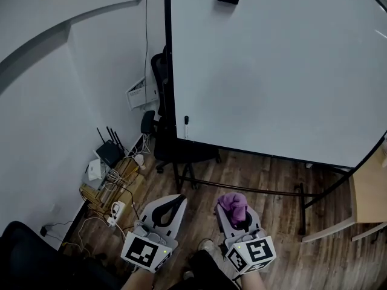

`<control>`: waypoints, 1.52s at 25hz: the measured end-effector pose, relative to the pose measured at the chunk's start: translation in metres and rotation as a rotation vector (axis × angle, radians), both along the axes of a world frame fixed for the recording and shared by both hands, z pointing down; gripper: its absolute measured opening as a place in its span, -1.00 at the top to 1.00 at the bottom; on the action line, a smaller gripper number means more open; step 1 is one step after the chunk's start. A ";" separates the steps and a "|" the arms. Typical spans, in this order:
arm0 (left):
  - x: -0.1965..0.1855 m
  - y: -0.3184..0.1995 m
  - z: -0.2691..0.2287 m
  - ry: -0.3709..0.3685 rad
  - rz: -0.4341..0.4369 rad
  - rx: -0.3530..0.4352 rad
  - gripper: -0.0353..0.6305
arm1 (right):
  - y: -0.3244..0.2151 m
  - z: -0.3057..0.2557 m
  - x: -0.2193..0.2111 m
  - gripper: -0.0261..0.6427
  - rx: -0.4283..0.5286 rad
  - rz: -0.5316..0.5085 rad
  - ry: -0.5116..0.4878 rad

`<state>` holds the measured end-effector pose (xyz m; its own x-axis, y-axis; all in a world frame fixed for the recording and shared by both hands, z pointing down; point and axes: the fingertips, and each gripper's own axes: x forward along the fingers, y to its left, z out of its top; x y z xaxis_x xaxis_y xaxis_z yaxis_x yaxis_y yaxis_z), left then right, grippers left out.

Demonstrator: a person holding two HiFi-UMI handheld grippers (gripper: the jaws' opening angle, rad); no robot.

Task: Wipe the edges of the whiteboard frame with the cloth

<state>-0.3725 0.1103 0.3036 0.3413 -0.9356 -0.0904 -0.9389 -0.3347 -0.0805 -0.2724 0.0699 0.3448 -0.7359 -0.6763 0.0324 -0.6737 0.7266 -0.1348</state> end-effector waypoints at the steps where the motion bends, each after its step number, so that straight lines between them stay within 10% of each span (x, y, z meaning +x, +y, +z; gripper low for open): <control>1: -0.004 -0.006 0.001 0.002 -0.003 -0.003 0.83 | -0.007 0.002 -0.004 0.45 -0.004 -0.005 0.003; 24: -0.069 -0.169 0.011 -0.017 -0.064 -0.035 0.83 | -0.171 0.031 -0.102 0.45 -0.057 -0.158 0.049; 38: -0.122 -0.220 0.039 -0.004 0.101 -0.125 0.83 | -0.209 0.087 -0.173 0.46 -0.193 -0.069 0.118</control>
